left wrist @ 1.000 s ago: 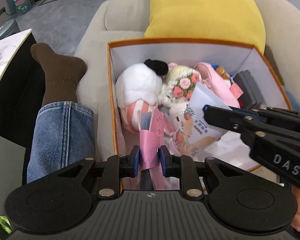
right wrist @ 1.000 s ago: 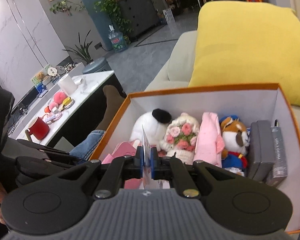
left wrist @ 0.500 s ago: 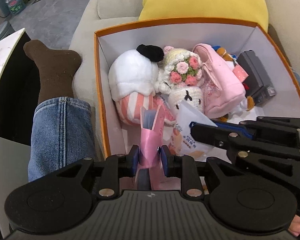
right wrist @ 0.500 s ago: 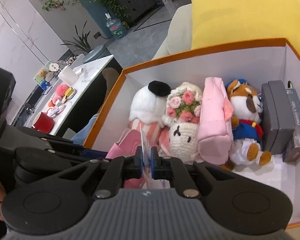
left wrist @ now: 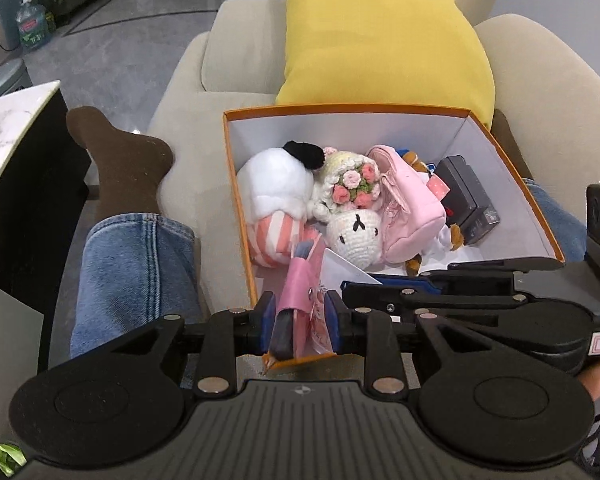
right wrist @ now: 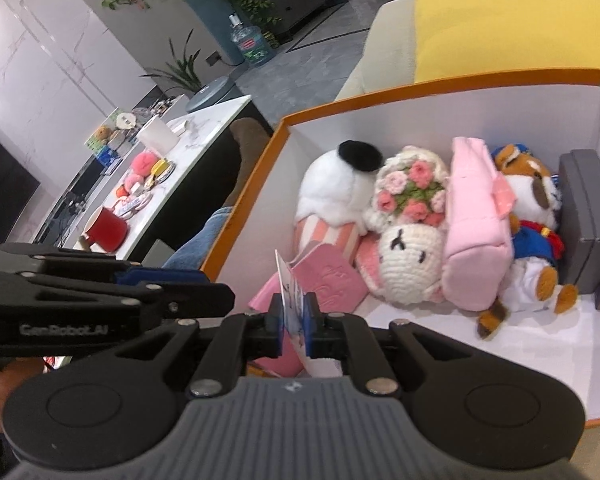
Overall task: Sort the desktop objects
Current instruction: 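Lower the pink wallet into the orange box while right tool lowers the white tube beside it, then open left tool releasing the wallet while right tool releases the white tube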
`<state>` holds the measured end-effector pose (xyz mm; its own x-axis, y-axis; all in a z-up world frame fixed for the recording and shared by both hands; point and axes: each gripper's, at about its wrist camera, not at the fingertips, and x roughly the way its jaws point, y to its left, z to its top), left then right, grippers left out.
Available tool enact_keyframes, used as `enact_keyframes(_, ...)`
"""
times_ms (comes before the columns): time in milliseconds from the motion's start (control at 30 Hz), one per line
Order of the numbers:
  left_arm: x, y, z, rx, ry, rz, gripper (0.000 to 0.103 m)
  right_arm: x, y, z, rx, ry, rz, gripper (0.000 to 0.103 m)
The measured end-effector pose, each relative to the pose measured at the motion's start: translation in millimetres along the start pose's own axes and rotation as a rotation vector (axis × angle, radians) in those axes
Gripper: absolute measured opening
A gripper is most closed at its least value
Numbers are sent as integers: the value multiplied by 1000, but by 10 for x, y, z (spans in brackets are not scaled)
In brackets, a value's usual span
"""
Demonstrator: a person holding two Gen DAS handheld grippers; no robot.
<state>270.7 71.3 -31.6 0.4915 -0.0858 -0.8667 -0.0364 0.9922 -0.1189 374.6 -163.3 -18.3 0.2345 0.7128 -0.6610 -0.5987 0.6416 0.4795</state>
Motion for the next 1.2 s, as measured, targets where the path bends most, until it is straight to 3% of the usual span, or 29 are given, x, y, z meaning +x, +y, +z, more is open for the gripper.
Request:
enact_keyframes(400,-157,134,-94,-33,-68,16,31,-53,142,22,-131,22,75,13)
enact_keyframes(567,-165,147,-112,-33,-69,14,31,47,122,26,-144,64,45,13)
enact_keyframes(767,-196,111,-176,-29,-76,7,31,-30,152,11,-166,49,46,16)
enact_keyframes(1000,-373,-9,-297,-13,-104,-24,31,-319,255,13,-205,2,-8,24)
enact_keyframes(1200,-556,-239,-509,23,-123,-103,31,-951,301,-186,-237,-54,-103,34)
